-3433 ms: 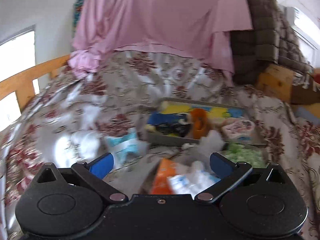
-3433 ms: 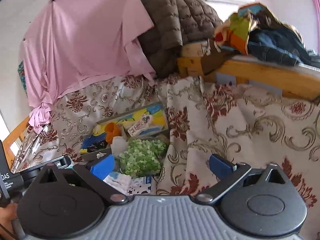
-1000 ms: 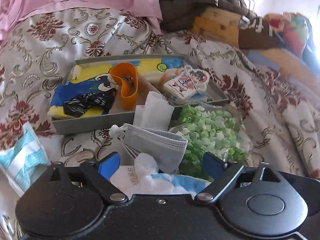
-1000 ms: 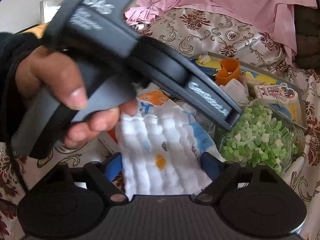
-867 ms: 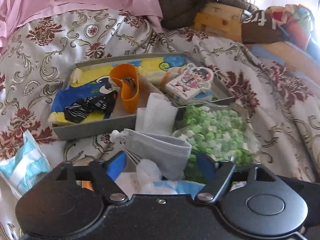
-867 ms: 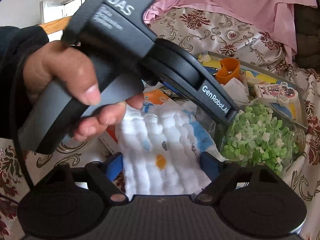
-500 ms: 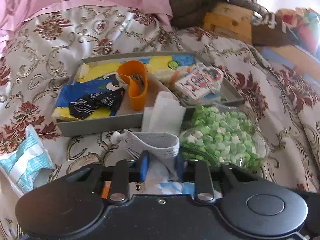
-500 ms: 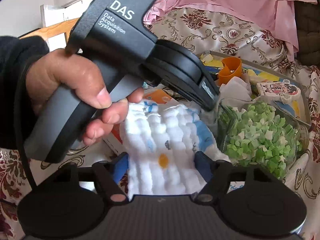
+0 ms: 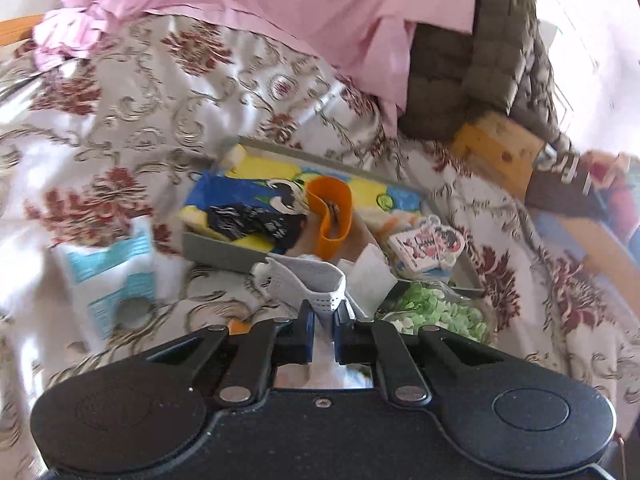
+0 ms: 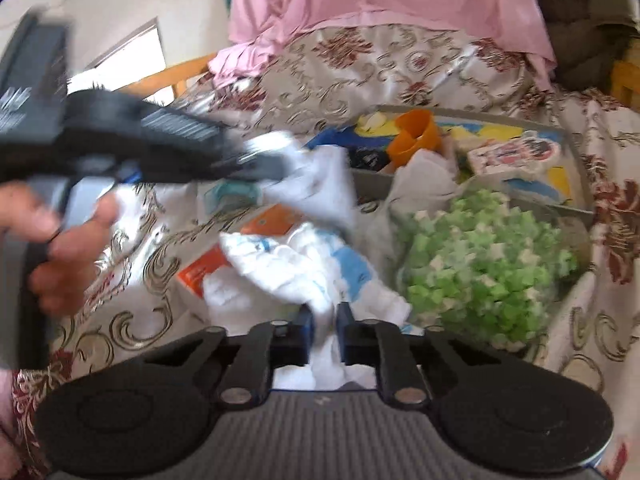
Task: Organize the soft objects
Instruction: 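Lift and carry the grey mask to the tray while the right tool carries the muslin cloth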
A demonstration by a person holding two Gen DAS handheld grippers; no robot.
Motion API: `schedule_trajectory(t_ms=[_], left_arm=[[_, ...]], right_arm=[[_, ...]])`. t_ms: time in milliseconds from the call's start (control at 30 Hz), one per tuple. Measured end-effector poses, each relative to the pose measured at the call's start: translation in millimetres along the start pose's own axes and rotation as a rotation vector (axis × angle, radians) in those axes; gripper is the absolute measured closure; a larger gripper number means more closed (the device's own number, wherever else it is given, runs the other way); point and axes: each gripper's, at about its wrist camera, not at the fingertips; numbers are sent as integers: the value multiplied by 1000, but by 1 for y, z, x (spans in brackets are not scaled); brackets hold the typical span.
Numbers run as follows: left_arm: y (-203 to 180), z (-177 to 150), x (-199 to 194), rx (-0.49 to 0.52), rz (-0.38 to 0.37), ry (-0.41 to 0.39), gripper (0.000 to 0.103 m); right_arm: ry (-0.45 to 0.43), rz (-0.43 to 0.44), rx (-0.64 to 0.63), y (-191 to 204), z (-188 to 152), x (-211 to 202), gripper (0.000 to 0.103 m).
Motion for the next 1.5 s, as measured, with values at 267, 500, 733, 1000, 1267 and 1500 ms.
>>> schedule_trajectory(t_ms=[267,500,733,1000,1267,1500], left_arm=[[19,-38,-49,-41,9,8,94],[19,-66,-61,-48,25,45,94],[19,-77,-56,-14,60,79,91],[25,-75,-51,-58,52,64,78],[25,-71,-50,-93,29,21,59],[29,-64,-36,-127,38,20,46]], right_arm=[[-28,-106,60,-5,-6,-29,93],[-28,-160,117,-12,-13,-41,92],[24,-145,163,-22,-14,-38,63],[-9,-109,268,-40,-16,-49,22],[-50,-5,206,-33,-11,-58,17],[-5,-39,213,-32,-5,-39,14]])
Point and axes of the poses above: each gripper's, at about its wrist camera, not at the fingertips, and x roughly the way its jaws point, y to its left, z to its top, and after that the axes turned 10 degrees about y, right-handed
